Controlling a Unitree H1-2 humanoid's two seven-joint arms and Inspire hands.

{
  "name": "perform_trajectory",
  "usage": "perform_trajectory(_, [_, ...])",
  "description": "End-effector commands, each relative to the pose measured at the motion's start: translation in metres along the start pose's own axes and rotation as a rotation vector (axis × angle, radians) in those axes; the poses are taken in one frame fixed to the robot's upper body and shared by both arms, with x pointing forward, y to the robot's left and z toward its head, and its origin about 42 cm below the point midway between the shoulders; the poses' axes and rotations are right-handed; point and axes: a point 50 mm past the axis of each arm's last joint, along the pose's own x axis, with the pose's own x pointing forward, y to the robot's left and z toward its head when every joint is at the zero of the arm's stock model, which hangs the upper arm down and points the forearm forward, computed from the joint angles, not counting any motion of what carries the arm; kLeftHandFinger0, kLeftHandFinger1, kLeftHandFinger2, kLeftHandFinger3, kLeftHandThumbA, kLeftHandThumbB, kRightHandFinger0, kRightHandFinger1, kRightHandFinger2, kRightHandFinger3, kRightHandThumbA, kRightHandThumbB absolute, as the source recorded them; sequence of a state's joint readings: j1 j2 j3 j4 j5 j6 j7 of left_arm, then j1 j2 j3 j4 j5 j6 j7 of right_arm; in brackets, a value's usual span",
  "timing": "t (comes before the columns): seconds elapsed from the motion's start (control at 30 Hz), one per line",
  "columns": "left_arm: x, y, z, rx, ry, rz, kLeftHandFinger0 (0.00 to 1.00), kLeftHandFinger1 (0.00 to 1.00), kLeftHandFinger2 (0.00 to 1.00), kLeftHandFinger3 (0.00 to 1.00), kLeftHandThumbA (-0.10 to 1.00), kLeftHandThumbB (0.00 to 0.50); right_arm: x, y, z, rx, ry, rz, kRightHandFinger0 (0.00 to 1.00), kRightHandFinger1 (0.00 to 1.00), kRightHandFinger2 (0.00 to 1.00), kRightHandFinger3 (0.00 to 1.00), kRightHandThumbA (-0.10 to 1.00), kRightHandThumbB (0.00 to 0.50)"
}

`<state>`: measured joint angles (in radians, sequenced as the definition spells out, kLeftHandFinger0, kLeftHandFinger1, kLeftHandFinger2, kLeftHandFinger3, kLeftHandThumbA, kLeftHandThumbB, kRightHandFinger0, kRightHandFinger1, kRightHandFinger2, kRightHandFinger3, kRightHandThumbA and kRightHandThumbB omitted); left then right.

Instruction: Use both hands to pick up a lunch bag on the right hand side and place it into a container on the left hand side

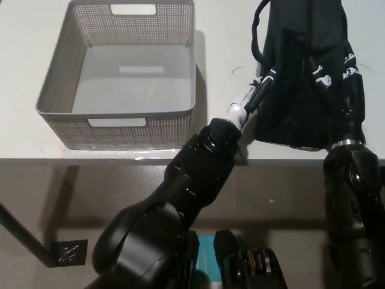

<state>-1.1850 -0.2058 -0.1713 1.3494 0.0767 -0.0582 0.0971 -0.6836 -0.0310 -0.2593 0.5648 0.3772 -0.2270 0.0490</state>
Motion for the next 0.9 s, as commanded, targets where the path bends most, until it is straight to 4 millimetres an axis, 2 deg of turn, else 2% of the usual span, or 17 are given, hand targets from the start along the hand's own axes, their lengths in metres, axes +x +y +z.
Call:
perform_trajectory(0.0, [0.001, -0.044, 0.096, 0.072, -0.248, -0.154, 1.00, 1.00, 1.00, 1.00, 1.00, 0.359, 0.013, 0.029, 0.016, 0.086, -0.027, 0.072, 1.00, 1.00, 1.00, 1.00, 1.00, 0.238])
perform_trajectory(0.03, [0.001, -0.046, 0.098, 0.061, -0.253, -0.161, 1.00, 1.00, 1.00, 1.00, 1.00, 0.361, 0.014, 0.027, 0.015, 0.110, -0.030, 0.061, 1.00, 1.00, 1.00, 1.00, 1.00, 0.236])
perform_trajectory(0.07, [0.000, -0.049, 0.100, 0.051, -0.254, -0.175, 1.00, 1.00, 1.00, 1.00, 1.00, 0.374, 0.015, 0.023, 0.015, 0.120, -0.028, 0.060, 1.00, 1.00, 1.00, 1.00, 1.00, 0.187])
perform_trajectory(0.1, [-0.001, -0.054, 0.102, 0.051, -0.263, -0.191, 1.00, 1.00, 1.00, 1.00, 1.00, 0.346, 0.014, 0.019, 0.015, 0.118, -0.019, 0.049, 1.00, 1.00, 1.00, 1.00, 1.00, 0.191])
perform_trajectory(0.17, [-0.002, -0.061, 0.107, 0.119, -0.275, -0.186, 1.00, 1.00, 1.00, 1.00, 1.00, 0.330, 0.013, 0.018, 0.018, 0.076, -0.012, 0.064, 1.00, 1.00, 1.00, 1.00, 1.00, 0.107])
perform_trajectory(0.23, [-0.002, -0.060, 0.112, 0.146, -0.280, -0.188, 1.00, 1.00, 1.00, 1.00, 1.00, 0.309, 0.015, 0.022, 0.024, 0.071, -0.011, 0.082, 1.00, 1.00, 1.00, 1.00, 1.00, 0.079])
perform_trajectory(0.4, [-0.002, -0.057, 0.124, 0.171, -0.285, -0.203, 1.00, 1.00, 1.00, 1.00, 1.00, 0.300, 0.018, 0.028, 0.035, 0.070, -0.037, 0.062, 1.00, 1.00, 1.00, 1.00, 1.00, 0.118])
perform_trajectory(0.53, [-0.003, -0.055, 0.139, 0.186, -0.324, -0.217, 1.00, 1.00, 1.00, 1.00, 1.00, 0.290, 0.022, 0.033, 0.049, 0.061, -0.064, 0.048, 1.00, 1.00, 1.00, 1.00, 1.00, 0.118])
perform_trajectory(0.6, [-0.004, -0.056, 0.150, 0.194, -0.352, -0.220, 1.00, 1.00, 1.00, 1.00, 1.00, 0.287, 0.023, 0.035, 0.060, 0.053, -0.089, 0.045, 1.00, 1.00, 1.00, 1.00, 1.00, 0.119])
perform_trajectory(0.67, [-0.005, -0.054, 0.161, 0.224, -0.373, -0.216, 1.00, 1.00, 1.00, 1.00, 1.00, 0.255, 0.027, 0.038, 0.070, 0.083, -0.104, 0.048, 1.00, 1.00, 1.00, 1.00, 1.00, 0.143])
perform_trajectory(0.73, [-0.006, -0.048, 0.174, 0.237, -0.402, -0.203, 1.00, 1.00, 1.00, 1.00, 1.00, 0.254, 0.034, 0.046, 0.081, 0.101, -0.119, 0.072, 1.00, 1.00, 1.00, 1.00, 1.00, 0.146])
perform_trajectory(0.8, [-0.007, -0.044, 0.184, 0.245, -0.420, -0.193, 1.00, 1.00, 1.00, 1.00, 1.00, 0.276, 0.039, 0.050, 0.091, 0.100, -0.133, 0.078, 1.00, 1.00, 1.00, 1.00, 1.00, 0.135])
perform_trajectory(0.83, [-0.008, -0.039, 0.191, 0.241, -0.431, -0.178, 1.00, 1.00, 1.00, 1.00, 1.00, 0.312, 0.045, 0.057, 0.097, 0.102, -0.152, 0.089, 1.00, 1.00, 1.00, 1.00, 1.00, 0.130])
perform_trajectory(0.87, [-0.008, -0.036, 0.196, 0.239, -0.439, -0.168, 1.00, 1.00, 1.00, 1.00, 1.00, 0.325, 0.049, 0.061, 0.102, 0.102, -0.162, 0.094, 1.00, 1.00, 1.00, 1.00, 1.00, 0.145])
